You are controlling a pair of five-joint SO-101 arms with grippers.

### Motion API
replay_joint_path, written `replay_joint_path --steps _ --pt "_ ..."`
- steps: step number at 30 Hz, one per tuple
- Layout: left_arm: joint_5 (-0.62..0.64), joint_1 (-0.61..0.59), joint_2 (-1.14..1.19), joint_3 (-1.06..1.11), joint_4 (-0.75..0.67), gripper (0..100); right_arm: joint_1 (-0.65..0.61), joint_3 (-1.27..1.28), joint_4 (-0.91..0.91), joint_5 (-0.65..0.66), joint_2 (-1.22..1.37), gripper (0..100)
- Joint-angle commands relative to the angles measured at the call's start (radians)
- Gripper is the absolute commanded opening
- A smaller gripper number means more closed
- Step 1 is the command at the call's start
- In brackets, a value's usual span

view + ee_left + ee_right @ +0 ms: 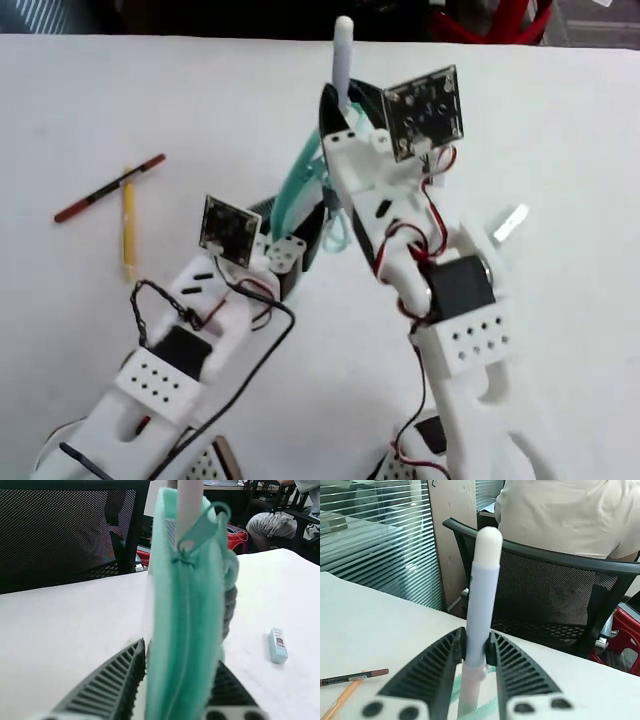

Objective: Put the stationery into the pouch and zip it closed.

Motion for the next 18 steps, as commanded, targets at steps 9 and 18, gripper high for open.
replay_joint_path --steps 9,18 --pt "0.005 0.004 -0.016 -0.008 -0.003 14 -0.007 -0.002 0.139 0.003 -0.088 23.8" --pt "0.005 0.004 -0.016 -0.008 -0.003 14 0.041 -0.110 0.177 0.003 -0.081 23.4"
